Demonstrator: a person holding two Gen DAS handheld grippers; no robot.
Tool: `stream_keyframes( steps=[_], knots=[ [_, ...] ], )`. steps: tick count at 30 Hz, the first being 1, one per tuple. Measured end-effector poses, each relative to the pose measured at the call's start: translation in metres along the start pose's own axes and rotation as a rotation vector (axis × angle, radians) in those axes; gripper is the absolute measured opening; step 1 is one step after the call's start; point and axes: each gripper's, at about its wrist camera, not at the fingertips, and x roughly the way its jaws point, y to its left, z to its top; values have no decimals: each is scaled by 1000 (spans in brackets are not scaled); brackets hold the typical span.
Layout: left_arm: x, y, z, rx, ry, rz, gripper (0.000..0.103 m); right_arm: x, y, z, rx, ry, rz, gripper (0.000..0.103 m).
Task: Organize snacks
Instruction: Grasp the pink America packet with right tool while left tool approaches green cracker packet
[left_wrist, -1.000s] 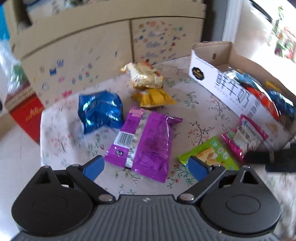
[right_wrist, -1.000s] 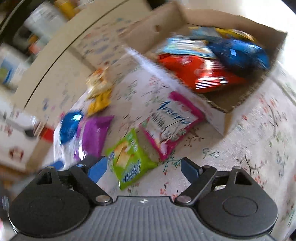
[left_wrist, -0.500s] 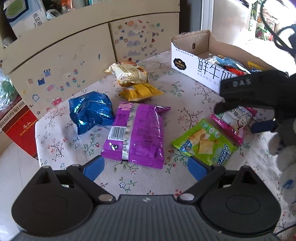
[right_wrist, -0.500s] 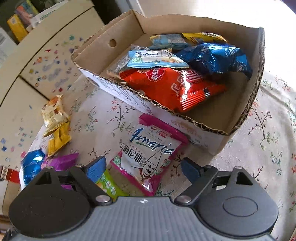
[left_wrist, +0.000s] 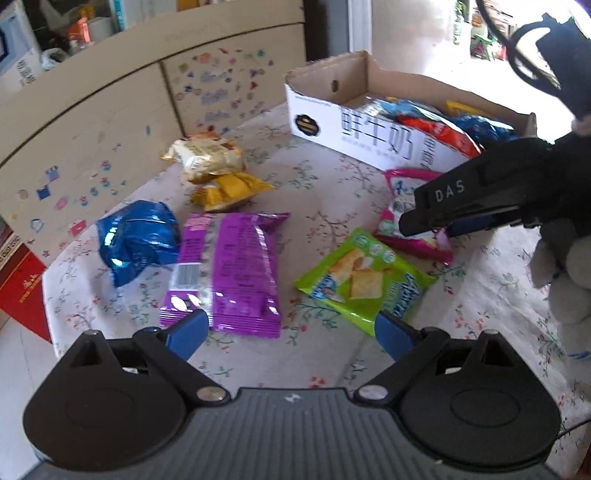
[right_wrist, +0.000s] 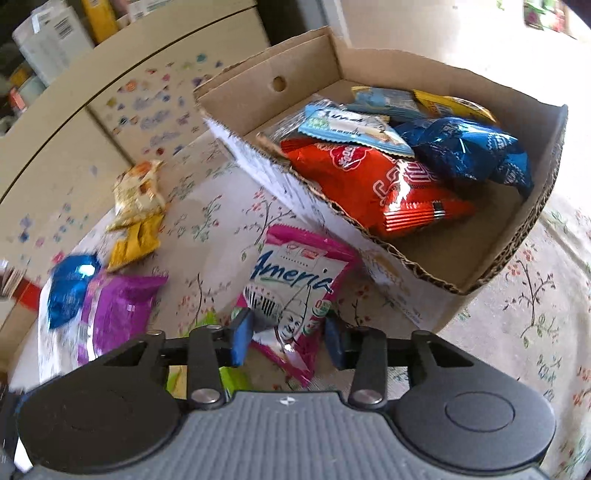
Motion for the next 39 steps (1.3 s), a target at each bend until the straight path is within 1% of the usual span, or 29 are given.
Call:
stream_keyframes(
  steps=[3,7,9,12,14,19,21,23,25,27,28,30,31,33,36,39],
  knots=[
    [3,-8,1,30,0,-11,96,-7,-5,-6,-66,43,31,40],
    [6,-17,5,57,-14,-39,96,-14,-8,-16,-175,76,54,40],
    [8,-20,7,67,-22,-53,96,-18,-11,-19,-203,99,76,40],
    [15,-26,11,85,-29,-65,96,-21,-19,-18,-189,120,104,40],
    [20,-29,15,74,-25,-77,96,-22,-23,-16,-161,132,126,42],
    [34,-32,23,-27,8,-113,96,-26,-36,-11,-68,140,142,44],
    [39,-34,25,-48,16,-121,97,-29,-40,-10,-43,137,146,44],
    [43,-37,25,-59,17,-96,98,-30,-44,-9,-18,132,149,45],
    [45,-36,25,-85,12,-76,100,-31,-47,-7,24,135,172,50],
    [45,-34,24,-107,7,-66,100,-31,-49,-6,63,138,172,53],
    [44,-33,23,-118,6,-51,100,-31,-49,-6,86,140,180,58],
    [43,-28,21,-138,6,-21,100,-29,-46,-6,137,152,194,66],
    [42,-25,19,-155,6,-12,100,-28,-43,-6,150,158,192,72],
    [40,-17,14,-187,7,14,98,-27,-35,-6,168,150,167,80],
    [37,-6,7,-223,14,69,97,-25,-25,-2,176,95,134,81],
    [31,4,0,-265,15,86,95,-19,-16,1,180,60,87,82]
  ],
)
